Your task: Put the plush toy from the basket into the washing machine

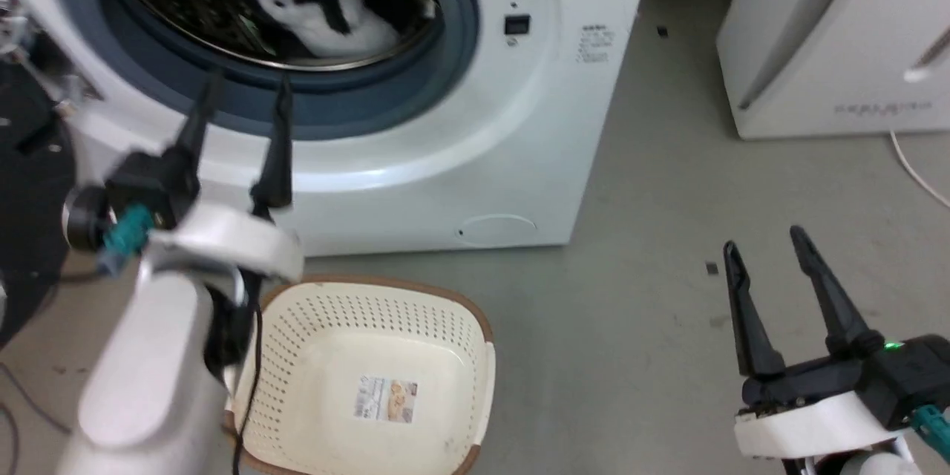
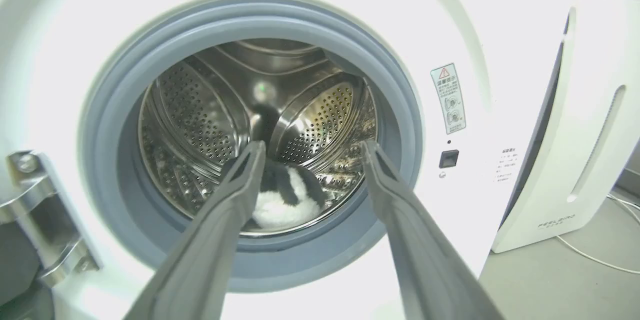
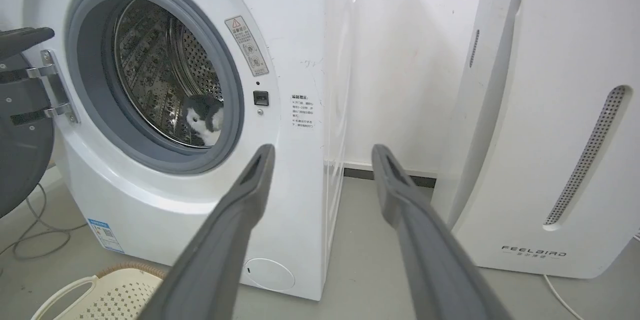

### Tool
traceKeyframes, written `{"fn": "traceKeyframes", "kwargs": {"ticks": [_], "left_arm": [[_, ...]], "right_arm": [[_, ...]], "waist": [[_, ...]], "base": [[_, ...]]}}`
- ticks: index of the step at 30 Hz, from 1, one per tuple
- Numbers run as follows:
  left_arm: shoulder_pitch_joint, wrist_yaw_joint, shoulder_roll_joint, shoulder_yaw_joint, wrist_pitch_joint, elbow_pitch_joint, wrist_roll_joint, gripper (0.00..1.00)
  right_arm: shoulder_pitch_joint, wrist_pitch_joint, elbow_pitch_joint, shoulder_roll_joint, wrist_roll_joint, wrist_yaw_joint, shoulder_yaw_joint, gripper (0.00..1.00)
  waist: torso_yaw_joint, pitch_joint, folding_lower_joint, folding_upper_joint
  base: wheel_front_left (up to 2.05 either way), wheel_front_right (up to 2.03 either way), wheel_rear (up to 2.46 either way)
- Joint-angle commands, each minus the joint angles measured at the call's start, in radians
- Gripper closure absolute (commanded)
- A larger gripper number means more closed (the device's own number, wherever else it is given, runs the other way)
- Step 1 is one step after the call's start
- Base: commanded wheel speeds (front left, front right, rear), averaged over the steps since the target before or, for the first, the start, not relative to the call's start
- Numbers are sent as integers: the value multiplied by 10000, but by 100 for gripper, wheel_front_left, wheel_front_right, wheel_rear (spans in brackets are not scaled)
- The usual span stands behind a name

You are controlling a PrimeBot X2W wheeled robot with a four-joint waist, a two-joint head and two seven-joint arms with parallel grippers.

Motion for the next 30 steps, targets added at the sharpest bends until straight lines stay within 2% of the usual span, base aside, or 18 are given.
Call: {"fn": "traceKeyframes", "kwargs": {"ticks": [1,8,19,28,29,30], "left_arm": [[444,98,-94,66,-50,-155,105,0],[2768,446,-644,614,-50,-1323,397,0],[5396,890,-1020,898,-51,-2110,1086,0],[5836,658,-1534,968,-51,-2114,1273,0],[5700,667,-1523,936,8,-2117,1220,100],[5700,667,-1520,935,11,-2118,1219,100]], "right_arm": [[182,-44,62,-4,9,-9,12,0],[591,-44,192,-4,126,-9,-116,0],[1131,-44,406,-4,421,-9,-68,0],[1239,-44,453,-4,448,-9,-14,0],[1125,2,426,0,449,0,-23,100],[1123,6,424,0,448,0,-21,100]], "waist": [[393,-572,2,0],[566,-1190,2,0],[636,-1801,2,0],[680,-1816,2,0],[681,-1818,2,0],[682,-1819,2,0]], "base": [[0,0,0],[0,0,0],[0,0,0],[0,0,0],[0,0,0],[0,0,0]]}}
